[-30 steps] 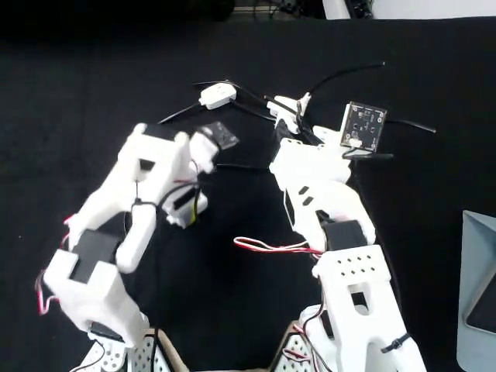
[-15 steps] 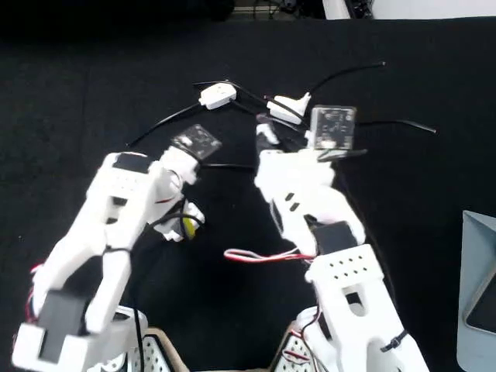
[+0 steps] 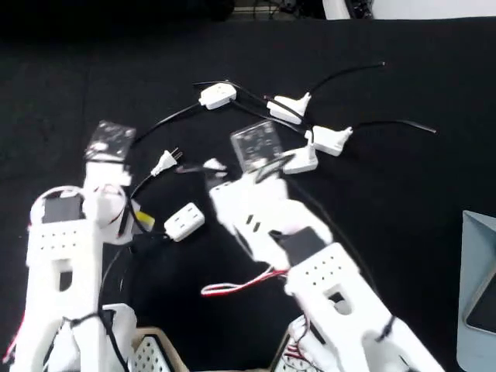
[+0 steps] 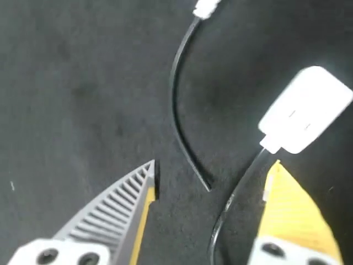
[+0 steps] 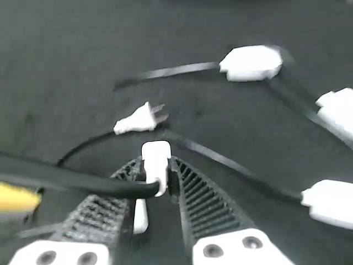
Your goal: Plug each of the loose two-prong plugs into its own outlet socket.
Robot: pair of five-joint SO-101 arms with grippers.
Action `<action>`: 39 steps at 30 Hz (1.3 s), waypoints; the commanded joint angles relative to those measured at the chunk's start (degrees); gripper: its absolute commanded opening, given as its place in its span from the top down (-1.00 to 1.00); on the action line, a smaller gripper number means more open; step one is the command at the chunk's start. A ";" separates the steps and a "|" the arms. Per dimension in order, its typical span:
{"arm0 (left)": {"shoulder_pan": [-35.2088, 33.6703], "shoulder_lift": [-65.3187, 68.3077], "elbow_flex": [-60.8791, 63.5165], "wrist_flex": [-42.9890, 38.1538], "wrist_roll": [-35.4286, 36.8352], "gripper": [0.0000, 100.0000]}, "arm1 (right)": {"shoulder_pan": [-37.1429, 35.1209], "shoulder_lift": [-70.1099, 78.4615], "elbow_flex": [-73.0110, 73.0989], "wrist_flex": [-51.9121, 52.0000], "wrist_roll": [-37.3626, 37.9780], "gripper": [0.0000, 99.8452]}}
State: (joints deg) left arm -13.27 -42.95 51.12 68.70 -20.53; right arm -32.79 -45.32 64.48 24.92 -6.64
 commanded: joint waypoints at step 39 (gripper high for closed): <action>-7.52 -10.11 19.30 -18.02 10.37 0.38 | -8.26 29.58 -20.00 10.99 4.57 0.98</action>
State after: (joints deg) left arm -20.22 -51.91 70.81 51.65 -10.77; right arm -40.18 -16.13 47.60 35.82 -2.42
